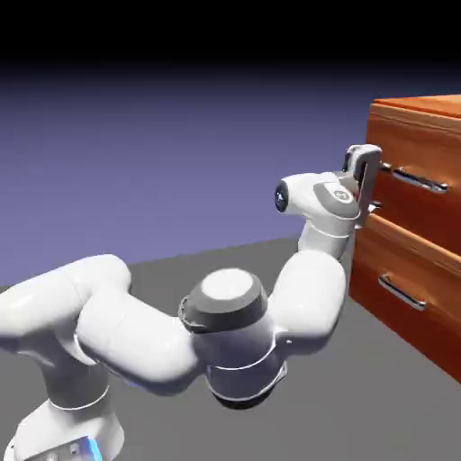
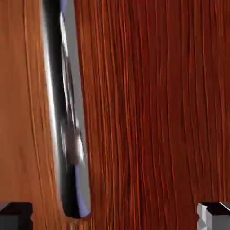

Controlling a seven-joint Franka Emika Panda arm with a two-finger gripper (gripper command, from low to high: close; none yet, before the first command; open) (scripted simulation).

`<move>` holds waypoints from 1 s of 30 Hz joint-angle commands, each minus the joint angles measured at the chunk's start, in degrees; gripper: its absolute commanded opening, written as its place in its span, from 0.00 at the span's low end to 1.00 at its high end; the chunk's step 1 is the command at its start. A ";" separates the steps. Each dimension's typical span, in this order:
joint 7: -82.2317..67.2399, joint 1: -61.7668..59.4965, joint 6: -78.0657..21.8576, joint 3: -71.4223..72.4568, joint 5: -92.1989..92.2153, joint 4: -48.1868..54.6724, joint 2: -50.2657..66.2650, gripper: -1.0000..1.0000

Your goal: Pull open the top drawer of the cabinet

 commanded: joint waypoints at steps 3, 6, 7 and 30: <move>-0.43 2.50 1.64 -0.08 -0.03 4.15 -0.22 0.50; -1.06 6.26 4.10 -0.19 -0.07 10.38 -0.55 0.50; -1.28 7.52 4.92 -0.23 -0.09 12.46 -0.66 0.50; 1.29 -18.56 -10.15 1.81 2.35 -28.69 2.69 0.00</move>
